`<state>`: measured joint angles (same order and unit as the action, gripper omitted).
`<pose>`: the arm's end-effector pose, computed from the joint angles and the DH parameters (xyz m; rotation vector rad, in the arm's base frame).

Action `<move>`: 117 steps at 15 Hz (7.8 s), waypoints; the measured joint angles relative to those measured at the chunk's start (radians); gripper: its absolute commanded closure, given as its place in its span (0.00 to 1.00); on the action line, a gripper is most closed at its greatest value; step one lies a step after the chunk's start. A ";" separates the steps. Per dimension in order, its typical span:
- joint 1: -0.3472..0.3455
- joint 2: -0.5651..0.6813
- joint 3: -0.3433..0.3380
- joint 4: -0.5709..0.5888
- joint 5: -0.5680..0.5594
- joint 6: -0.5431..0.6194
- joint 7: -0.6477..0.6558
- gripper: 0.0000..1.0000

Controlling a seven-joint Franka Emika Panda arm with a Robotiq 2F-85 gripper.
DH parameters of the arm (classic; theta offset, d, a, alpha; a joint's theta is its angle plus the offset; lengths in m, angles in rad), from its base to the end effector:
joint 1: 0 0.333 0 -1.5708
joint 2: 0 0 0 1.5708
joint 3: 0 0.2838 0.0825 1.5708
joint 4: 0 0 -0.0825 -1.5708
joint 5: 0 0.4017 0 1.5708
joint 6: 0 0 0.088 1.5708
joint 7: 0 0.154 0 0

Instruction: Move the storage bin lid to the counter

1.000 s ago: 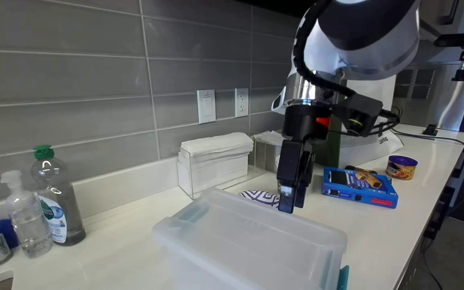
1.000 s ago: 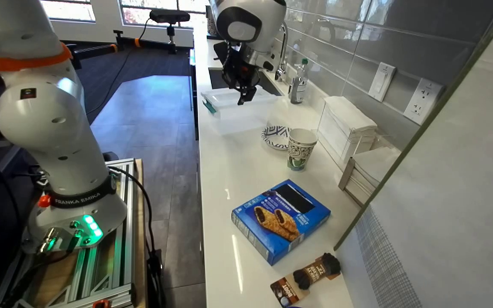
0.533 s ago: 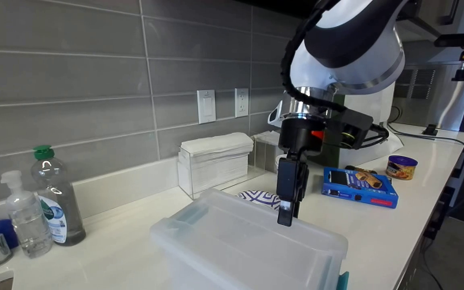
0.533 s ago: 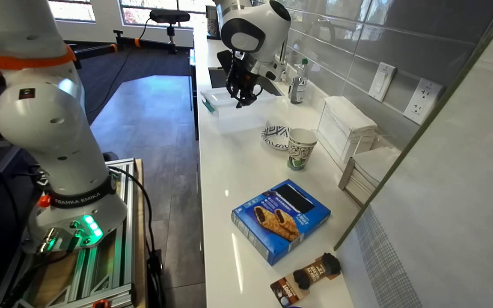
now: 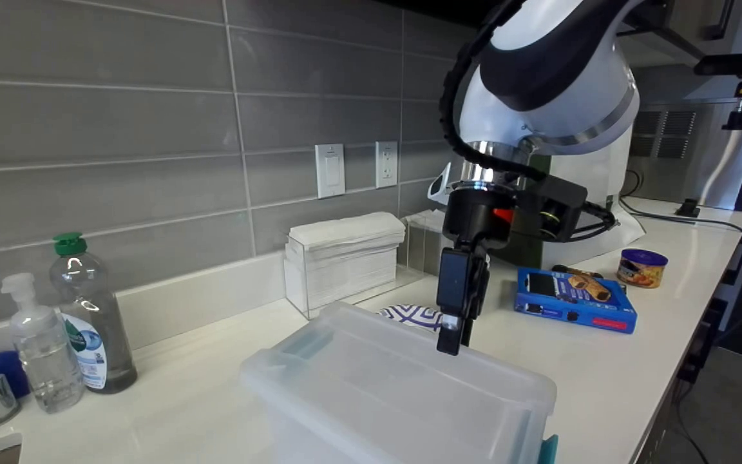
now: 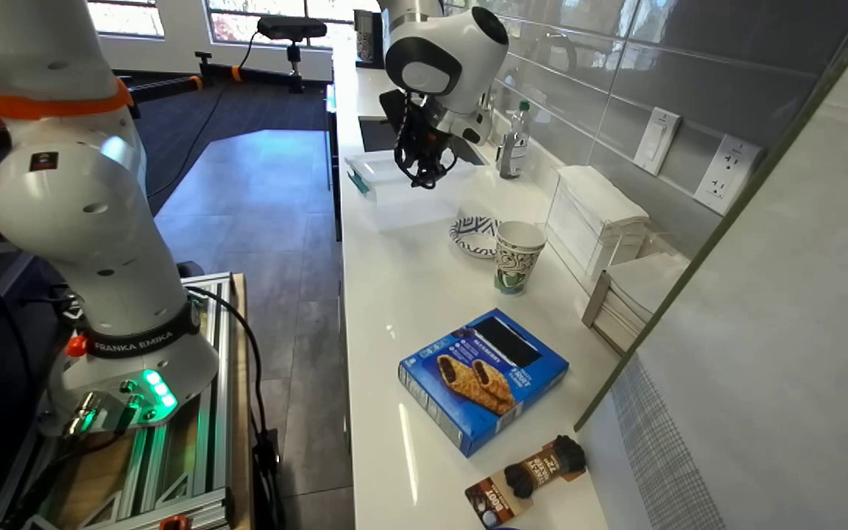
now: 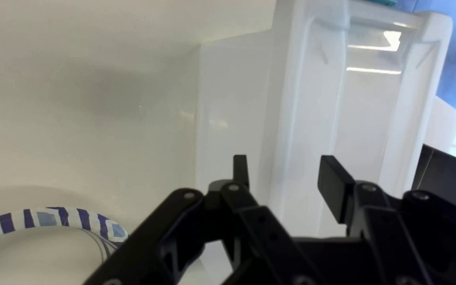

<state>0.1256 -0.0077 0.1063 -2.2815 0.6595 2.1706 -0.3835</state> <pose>0.4974 0.1662 0.2707 -2.6004 -0.2683 0.0789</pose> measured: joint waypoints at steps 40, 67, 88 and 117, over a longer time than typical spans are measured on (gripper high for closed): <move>-0.037 -0.007 -0.004 0.023 0.182 -0.002 -0.142 0.95; -0.037 -0.028 -0.009 0.022 0.014 -0.002 -0.130 0.66; -0.035 -0.045 -0.011 -0.001 -0.034 -0.005 -0.130 0.95; -0.120 -0.029 -0.119 0.214 0.156 -0.181 0.387 0.95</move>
<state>0.0061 -0.0366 -0.0131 -2.0673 0.8157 1.9892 0.0031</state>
